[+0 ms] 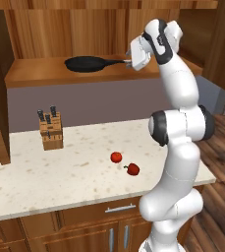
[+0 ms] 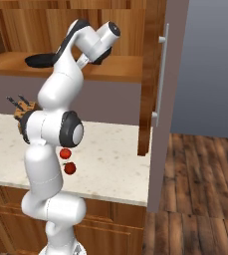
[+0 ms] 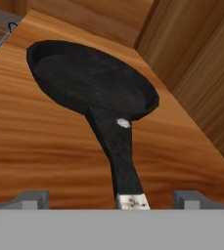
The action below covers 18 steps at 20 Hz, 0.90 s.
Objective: Pick the pan from the cabinet and place it on the stove. Then turn on the stove burner for the pan.
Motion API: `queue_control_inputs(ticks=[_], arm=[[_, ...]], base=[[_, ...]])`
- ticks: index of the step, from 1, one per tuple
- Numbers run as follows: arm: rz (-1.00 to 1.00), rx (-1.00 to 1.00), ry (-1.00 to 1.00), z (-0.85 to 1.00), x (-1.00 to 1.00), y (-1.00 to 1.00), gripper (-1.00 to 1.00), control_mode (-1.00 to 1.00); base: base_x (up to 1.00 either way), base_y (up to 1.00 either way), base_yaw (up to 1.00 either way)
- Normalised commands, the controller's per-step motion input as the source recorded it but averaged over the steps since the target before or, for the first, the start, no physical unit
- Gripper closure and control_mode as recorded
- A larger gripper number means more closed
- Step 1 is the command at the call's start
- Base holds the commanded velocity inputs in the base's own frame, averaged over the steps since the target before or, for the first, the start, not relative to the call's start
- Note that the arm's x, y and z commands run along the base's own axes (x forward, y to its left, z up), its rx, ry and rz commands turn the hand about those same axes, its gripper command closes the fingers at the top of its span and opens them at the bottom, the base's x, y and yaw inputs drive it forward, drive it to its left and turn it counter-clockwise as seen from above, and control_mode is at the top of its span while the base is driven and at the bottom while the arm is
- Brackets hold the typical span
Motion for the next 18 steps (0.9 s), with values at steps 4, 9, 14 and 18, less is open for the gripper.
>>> queue_control_inputs(ticks=[4,9,14,18], arm=[[0.00,-0.02,0.03,-0.19,0.15,0.00,-1.00,-1.00],[0.00,-0.01,0.02,-0.16,0.12,0.00,-1.00,-1.00],[0.00,0.00,0.00,-0.14,0.06,0.00,-1.00,-1.00],[0.00,0.00,0.00,-0.19,0.03,0.00,-1.00,-1.00]], base=[[0.00,0.00,0.00],[0.00,0.00,0.00],[0.00,0.00,0.00],[0.00,0.00,0.00]])
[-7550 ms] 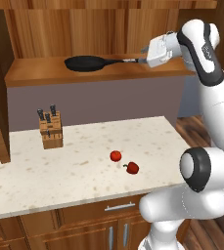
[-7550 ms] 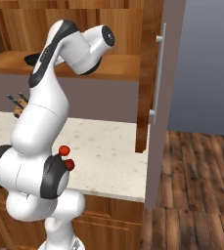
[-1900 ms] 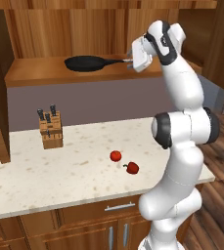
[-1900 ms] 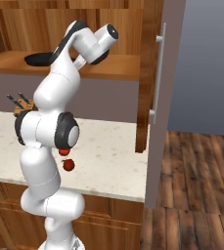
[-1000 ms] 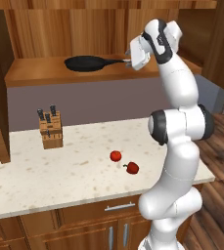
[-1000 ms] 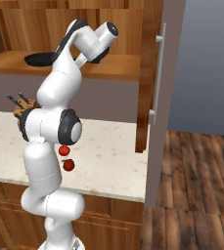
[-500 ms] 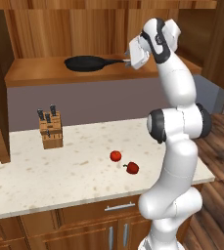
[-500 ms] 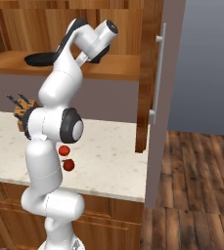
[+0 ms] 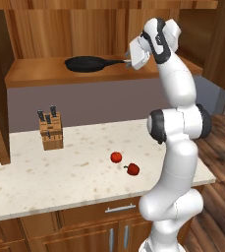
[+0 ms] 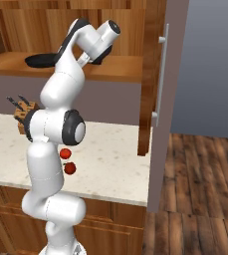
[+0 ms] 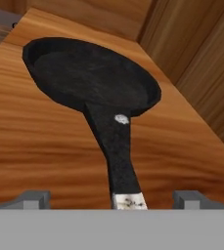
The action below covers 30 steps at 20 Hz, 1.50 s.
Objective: Pick the pan from the cabinet and place it on the stove. Then turn on the stove burner for the pan.
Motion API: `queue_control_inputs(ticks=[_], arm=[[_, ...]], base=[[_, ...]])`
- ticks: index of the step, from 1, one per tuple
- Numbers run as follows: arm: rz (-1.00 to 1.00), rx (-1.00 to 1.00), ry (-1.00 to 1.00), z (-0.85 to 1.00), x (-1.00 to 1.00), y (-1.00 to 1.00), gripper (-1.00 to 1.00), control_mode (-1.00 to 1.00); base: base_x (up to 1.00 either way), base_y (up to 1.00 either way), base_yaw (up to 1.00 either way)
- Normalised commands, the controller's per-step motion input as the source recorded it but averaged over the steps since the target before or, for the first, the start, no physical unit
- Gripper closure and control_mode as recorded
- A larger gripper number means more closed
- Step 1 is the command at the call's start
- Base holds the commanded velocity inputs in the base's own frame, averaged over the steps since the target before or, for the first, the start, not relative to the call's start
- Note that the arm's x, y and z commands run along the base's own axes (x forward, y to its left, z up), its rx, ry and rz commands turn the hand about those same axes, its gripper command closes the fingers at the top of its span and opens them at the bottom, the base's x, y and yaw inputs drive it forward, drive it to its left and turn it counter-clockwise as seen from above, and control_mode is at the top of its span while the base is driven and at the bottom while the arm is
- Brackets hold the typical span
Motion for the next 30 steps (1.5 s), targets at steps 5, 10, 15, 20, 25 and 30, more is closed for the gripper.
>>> queue_control_inputs(ticks=[5,10,15,20,25,30], arm=[[0.00,0.00,0.00,-0.23,0.01,0.00,-1.00,-1.00],[0.00,0.00,0.00,-0.22,0.00,0.00,-1.00,-1.00],[0.00,0.00,0.00,-0.22,0.01,0.00,-1.00,-1.00],[0.00,0.00,0.01,-0.21,0.04,0.00,-1.00,-1.00],[0.00,0.00,0.03,-0.20,0.06,0.00,-1.00,-1.00],[0.00,-0.01,0.05,-0.22,0.08,0.00,-1.00,-1.00]], base=[[0.00,0.00,0.00],[0.00,0.00,0.00],[0.00,0.00,0.00],[0.00,0.00,0.00],[0.00,0.00,0.00],[0.00,0.00,0.00]])
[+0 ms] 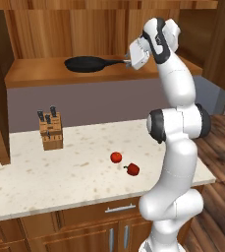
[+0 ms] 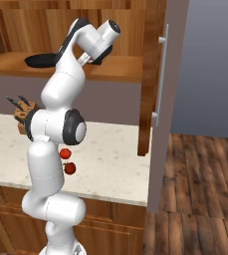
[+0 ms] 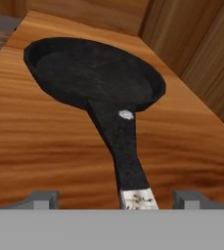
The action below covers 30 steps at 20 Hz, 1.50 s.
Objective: Pick the pan from the cabinet and place it on the stove. Then turn on the stove burner for the pan.
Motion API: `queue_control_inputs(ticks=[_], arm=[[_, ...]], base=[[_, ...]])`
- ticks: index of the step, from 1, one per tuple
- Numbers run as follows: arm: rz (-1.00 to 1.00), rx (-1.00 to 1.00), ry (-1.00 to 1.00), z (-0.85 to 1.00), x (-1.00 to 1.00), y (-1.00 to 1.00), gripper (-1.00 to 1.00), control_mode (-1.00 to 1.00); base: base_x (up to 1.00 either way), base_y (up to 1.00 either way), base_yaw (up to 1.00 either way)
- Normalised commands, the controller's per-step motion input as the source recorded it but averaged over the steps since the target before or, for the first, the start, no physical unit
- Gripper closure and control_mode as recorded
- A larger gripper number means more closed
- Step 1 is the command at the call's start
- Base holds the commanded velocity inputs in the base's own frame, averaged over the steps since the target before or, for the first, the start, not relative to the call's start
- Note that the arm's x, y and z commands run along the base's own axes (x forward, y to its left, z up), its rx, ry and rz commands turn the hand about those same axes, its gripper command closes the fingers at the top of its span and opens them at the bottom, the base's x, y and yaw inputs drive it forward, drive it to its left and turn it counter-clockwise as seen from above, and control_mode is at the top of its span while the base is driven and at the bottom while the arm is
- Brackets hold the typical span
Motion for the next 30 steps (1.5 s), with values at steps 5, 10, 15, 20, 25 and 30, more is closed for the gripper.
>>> queue_control_inputs(ticks=[5,10,15,20,25,30], arm=[[0.00,-0.01,0.04,-0.24,0.06,0.00,-1.00,-1.00],[0.00,-0.01,0.03,-0.25,0.04,0.00,-1.00,-1.00],[0.00,0.00,0.03,-0.27,0.01,0.00,-1.00,-1.00],[0.00,-0.01,0.03,-0.31,0.00,0.00,-1.00,-1.00],[0.00,-0.02,0.03,-0.34,0.00,0.00,-1.00,-1.00],[0.00,0.00,0.03,-0.32,0.00,0.00,-1.00,-1.00]], base=[[0.00,0.00,0.00],[0.00,0.00,0.00],[0.00,0.00,0.00],[0.00,0.00,0.00],[0.00,0.00,0.00],[0.00,0.00,0.00]])
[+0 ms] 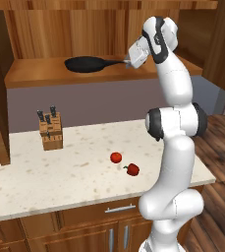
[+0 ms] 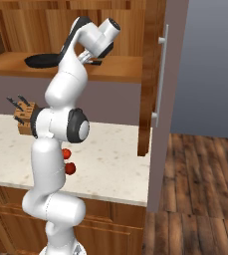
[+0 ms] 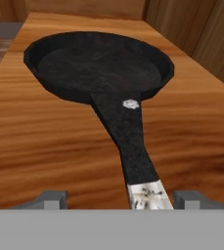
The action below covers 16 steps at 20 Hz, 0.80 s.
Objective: Pick the pan from the cabinet and place it on the stove. Then turn on the stove burner for the pan.
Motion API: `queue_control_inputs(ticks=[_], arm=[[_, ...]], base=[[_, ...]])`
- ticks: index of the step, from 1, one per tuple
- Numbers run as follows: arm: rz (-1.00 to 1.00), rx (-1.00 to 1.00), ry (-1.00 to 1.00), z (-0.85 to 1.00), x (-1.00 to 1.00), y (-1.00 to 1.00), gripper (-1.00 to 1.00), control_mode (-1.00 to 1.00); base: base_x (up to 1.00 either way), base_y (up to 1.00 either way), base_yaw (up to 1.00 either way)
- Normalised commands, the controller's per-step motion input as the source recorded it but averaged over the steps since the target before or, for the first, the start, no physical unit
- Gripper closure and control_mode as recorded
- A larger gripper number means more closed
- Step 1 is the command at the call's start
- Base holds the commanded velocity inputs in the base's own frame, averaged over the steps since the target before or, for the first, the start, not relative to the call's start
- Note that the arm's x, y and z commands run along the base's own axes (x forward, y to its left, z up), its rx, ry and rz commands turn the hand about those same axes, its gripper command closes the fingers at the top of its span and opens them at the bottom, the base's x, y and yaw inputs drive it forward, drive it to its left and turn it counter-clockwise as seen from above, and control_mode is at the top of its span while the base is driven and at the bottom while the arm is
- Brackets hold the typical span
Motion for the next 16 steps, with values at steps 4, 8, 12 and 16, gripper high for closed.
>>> queue_control_inputs(ticks=[4,8,12,16], arm=[[0.00,0.00,0.03,-0.32,0.00,0.00,-1.00,-1.00],[0.00,0.00,0.03,-0.32,0.00,0.00,-1.00,-1.00],[0.00,0.00,0.02,-0.31,0.00,0.00,-1.00,-1.00],[0.00,0.00,0.00,-0.32,0.00,0.06,1.00,-1.00]], base=[[0.00,0.00,0.00],[0.00,0.00,0.00],[0.00,0.00,0.00],[0.00,0.00,0.00]])
